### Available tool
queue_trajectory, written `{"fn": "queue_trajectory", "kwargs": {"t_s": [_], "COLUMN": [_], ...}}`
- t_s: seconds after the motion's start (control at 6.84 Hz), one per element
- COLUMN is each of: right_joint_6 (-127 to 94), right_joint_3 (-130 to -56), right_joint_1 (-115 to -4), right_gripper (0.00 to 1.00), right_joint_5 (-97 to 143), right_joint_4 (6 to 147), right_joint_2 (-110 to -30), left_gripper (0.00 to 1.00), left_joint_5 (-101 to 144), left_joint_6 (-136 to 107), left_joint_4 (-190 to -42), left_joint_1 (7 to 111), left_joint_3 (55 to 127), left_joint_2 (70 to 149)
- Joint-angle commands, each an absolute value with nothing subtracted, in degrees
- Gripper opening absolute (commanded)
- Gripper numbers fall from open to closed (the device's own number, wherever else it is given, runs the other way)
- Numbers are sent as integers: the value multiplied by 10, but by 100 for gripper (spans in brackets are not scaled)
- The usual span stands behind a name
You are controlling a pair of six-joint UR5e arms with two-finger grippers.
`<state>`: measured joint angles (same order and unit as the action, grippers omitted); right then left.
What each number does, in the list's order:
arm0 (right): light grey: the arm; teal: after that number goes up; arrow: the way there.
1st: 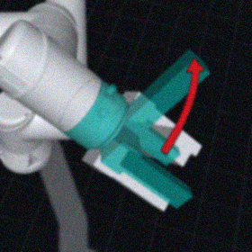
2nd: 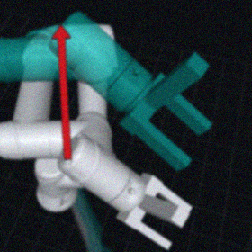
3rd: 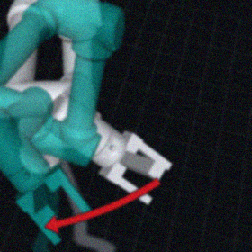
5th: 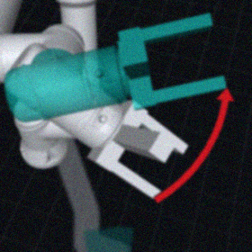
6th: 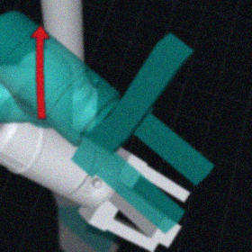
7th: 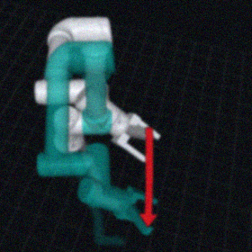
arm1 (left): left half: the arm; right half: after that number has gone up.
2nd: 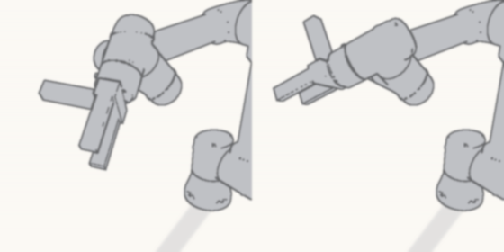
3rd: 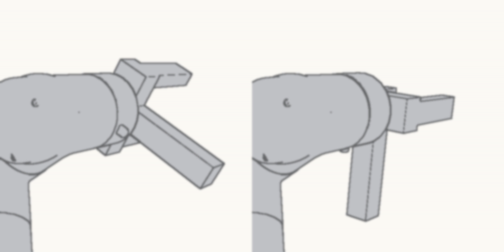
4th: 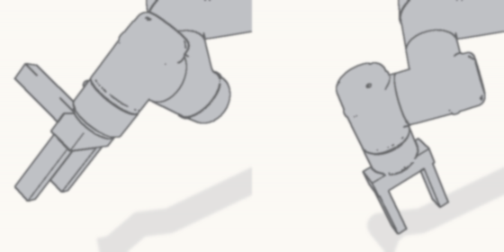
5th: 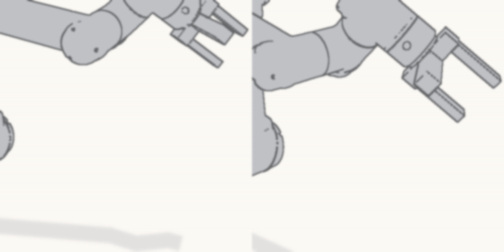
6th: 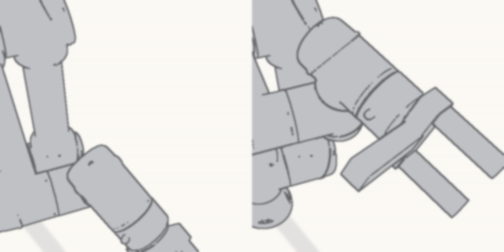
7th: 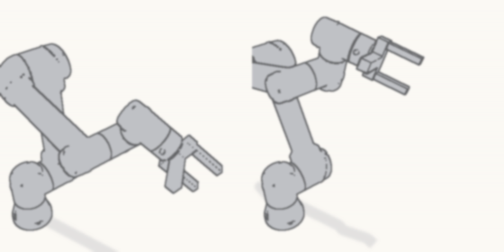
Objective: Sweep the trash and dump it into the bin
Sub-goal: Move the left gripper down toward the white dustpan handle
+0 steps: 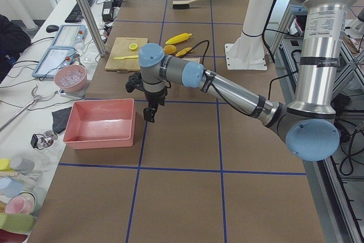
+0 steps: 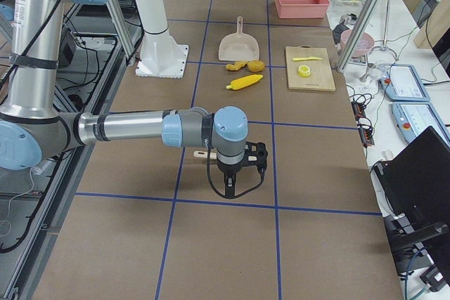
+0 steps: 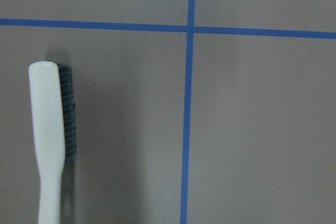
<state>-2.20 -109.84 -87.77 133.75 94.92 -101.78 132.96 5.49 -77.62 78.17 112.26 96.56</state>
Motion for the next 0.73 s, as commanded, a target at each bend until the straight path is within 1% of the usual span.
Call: {"fn": "queue_trajectory", "kwargs": {"t_s": [0.0, 0.15, 0.29, 0.44, 0.58], "right_joint_6": [-97, -137, -152, -154, -183], "right_joint_3": [-1162, -1186, -1192, -1190, -1187], "right_joint_1": [-807, -775, -748, -738, -723], "right_gripper": [100, 100, 100, 100, 100], "right_joint_5": [1336, 1338, 1334, 1335, 1334], "right_joint_4": [949, 948, 943, 914, 821], "right_joint_2": [-1028, -1051, -1055, -1091, -1143], "left_gripper": [98, 98, 98, 98, 98], "left_joint_5": [1324, 1324, 1324, 1323, 1323], "left_joint_6": [56, 58, 61, 61, 62], "left_joint_4": [-776, -793, -822, -864, -893], "left_joint_1": [690, 656, 641, 595, 563], "left_joint_3": [1125, 1124, 1126, 1111, 1113], "left_joint_2": [1066, 1097, 1106, 1107, 1121]}}
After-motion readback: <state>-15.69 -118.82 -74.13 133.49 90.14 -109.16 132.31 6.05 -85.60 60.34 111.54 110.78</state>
